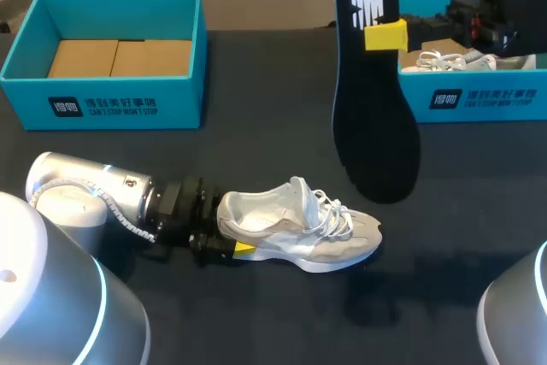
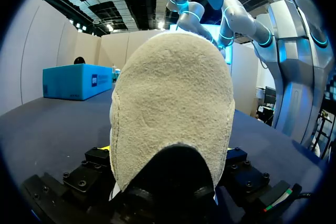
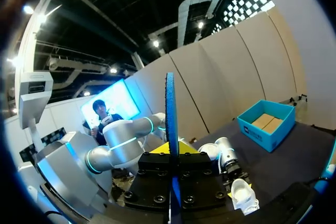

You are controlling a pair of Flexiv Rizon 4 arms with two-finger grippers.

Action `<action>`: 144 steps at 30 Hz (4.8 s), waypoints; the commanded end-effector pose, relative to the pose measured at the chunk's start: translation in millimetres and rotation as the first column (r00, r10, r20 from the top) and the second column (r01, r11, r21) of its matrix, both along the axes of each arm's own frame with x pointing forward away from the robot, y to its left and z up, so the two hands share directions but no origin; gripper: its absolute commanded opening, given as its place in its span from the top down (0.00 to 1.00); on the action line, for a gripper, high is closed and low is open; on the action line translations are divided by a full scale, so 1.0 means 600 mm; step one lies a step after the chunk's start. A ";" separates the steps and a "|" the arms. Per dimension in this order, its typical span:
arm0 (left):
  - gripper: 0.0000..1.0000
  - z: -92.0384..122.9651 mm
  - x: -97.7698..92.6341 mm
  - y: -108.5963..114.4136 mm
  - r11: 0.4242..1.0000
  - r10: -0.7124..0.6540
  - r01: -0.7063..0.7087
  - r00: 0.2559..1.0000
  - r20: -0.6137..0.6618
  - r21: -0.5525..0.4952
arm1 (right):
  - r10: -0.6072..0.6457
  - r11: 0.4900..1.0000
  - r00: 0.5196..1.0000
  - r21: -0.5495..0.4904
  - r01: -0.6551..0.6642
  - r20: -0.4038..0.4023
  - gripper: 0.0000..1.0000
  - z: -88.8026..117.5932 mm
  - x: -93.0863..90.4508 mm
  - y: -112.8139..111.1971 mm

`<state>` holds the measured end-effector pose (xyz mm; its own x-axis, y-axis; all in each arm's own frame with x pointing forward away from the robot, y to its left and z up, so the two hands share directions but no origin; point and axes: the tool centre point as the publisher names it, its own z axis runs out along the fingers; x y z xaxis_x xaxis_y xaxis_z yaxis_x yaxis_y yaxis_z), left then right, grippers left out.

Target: Take the shoe out of the shoebox, open the shoe tongue, remove and reinsert the insole, then place the shoe into the shoebox

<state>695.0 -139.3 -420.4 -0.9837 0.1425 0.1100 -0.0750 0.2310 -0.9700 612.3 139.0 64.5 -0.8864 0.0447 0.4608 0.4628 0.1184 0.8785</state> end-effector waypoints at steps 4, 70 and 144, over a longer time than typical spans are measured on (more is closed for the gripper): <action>1.00 -0.003 0.001 -0.002 1.000 -0.001 0.001 1.000 -0.001 0.003 | 0.004 1.000 1.000 -0.002 -0.004 -0.002 1.00 0.000 0.005 0.004; 0.00 0.095 0.023 0.154 0.675 -0.333 0.111 0.928 0.166 0.729 | 0.004 1.000 1.000 -0.002 -0.004 -0.002 1.00 0.000 0.005 0.004; 0.06 0.125 0.077 -0.063 0.381 -0.175 -0.165 0.953 0.246 0.910 | 0.004 1.000 1.000 -0.002 -0.004 -0.002 1.00 0.000 0.005 0.004</action>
